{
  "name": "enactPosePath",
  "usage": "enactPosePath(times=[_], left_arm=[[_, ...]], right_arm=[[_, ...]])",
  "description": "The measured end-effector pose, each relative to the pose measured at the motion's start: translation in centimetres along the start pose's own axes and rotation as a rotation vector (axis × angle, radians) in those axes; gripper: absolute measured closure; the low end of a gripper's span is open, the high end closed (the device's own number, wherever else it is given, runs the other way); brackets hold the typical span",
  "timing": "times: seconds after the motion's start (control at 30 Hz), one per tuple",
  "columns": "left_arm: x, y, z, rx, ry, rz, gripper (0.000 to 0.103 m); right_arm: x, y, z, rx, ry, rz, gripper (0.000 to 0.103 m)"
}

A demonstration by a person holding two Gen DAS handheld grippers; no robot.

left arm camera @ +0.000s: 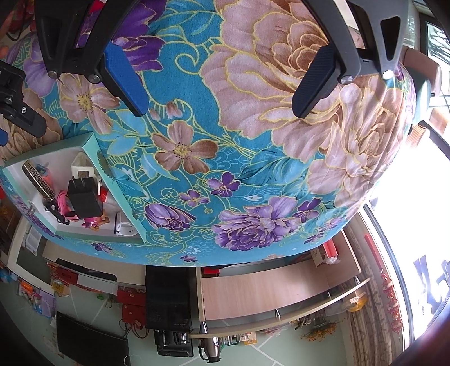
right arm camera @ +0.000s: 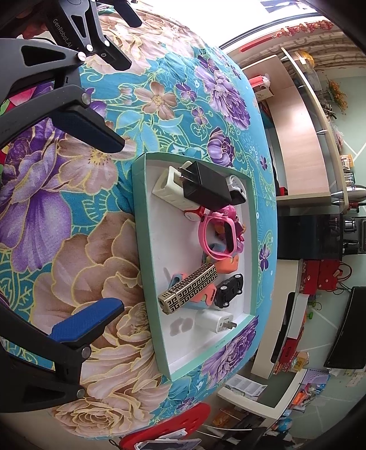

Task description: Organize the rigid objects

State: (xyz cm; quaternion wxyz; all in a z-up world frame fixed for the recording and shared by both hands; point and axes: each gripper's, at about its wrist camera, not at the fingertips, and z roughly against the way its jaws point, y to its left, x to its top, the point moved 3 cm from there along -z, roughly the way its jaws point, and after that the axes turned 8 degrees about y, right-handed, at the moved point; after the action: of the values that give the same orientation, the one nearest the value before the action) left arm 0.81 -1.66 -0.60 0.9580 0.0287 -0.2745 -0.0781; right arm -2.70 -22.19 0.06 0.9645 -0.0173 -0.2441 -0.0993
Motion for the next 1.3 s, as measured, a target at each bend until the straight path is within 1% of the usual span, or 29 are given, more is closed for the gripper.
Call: enactPosePath(times=[1.3], left_arm=[[0.12, -0.16, 0.40, -0.007, -0.015, -0.011, 0.000]], right_arm=[[0.08, -0.09, -0.03, -0.018, 0.006, 0.006, 0.000]])
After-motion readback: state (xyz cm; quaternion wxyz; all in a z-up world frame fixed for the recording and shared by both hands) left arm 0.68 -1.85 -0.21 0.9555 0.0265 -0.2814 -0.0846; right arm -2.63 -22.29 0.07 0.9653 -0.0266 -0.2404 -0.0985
